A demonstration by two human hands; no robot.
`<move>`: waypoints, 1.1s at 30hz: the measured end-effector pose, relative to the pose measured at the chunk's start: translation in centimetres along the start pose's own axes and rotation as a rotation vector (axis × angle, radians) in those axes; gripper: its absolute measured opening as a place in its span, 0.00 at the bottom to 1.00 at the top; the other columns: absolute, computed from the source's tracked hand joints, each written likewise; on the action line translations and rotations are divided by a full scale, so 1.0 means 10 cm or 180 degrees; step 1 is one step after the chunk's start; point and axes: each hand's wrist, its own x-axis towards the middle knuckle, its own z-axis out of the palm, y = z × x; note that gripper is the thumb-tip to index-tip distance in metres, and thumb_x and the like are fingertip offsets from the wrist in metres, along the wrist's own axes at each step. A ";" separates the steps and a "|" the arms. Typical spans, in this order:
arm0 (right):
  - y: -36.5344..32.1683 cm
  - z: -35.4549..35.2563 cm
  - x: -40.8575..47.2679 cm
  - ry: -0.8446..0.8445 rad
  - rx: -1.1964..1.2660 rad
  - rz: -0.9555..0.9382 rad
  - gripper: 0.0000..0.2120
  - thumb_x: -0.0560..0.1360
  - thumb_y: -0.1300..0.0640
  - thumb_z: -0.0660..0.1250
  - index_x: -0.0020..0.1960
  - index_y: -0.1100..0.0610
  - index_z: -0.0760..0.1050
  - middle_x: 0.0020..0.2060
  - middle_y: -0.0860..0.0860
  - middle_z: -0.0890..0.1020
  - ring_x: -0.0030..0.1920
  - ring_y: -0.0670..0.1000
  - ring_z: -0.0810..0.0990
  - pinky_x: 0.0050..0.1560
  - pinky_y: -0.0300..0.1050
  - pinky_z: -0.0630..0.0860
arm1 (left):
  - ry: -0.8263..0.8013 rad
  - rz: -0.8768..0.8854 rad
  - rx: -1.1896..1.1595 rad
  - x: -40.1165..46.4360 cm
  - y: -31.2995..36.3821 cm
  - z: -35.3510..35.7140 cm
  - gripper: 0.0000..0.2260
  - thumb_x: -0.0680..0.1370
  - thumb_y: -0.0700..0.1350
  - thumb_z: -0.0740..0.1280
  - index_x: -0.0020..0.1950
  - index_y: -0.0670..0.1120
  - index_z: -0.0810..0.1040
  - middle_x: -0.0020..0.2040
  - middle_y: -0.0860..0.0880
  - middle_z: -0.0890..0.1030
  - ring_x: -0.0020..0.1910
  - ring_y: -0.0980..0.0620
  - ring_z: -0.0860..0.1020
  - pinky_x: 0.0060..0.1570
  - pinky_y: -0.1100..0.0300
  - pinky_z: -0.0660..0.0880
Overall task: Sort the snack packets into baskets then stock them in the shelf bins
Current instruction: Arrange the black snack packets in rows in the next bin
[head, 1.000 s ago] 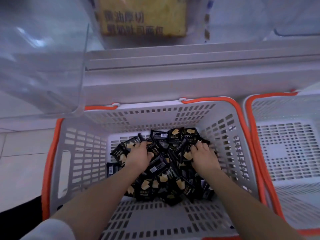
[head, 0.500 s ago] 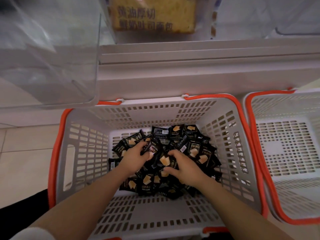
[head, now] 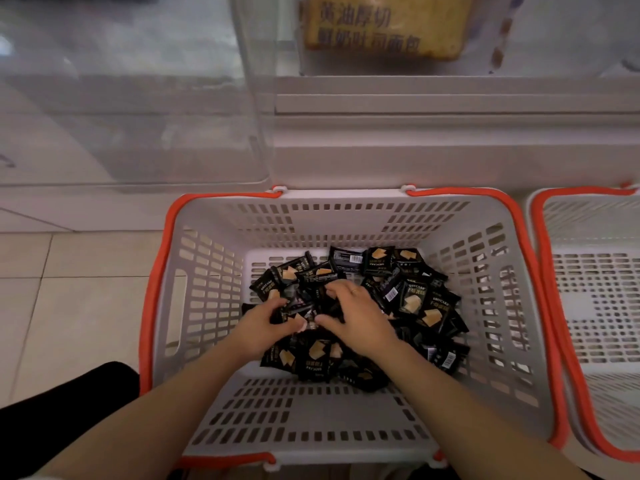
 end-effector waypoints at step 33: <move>-0.92 -0.65 -1.00 0.2555 -0.0437 -0.1169 0.18 0.69 0.69 0.70 0.58 0.61 0.78 0.55 0.56 0.79 0.57 0.50 0.73 0.53 0.44 0.77 | 0.0418 0.0698 -0.1781 -0.87 0.73 -0.24 0.14 0.79 0.48 0.57 0.46 0.54 0.84 0.45 0.50 0.84 0.45 0.53 0.81 0.44 0.57 0.76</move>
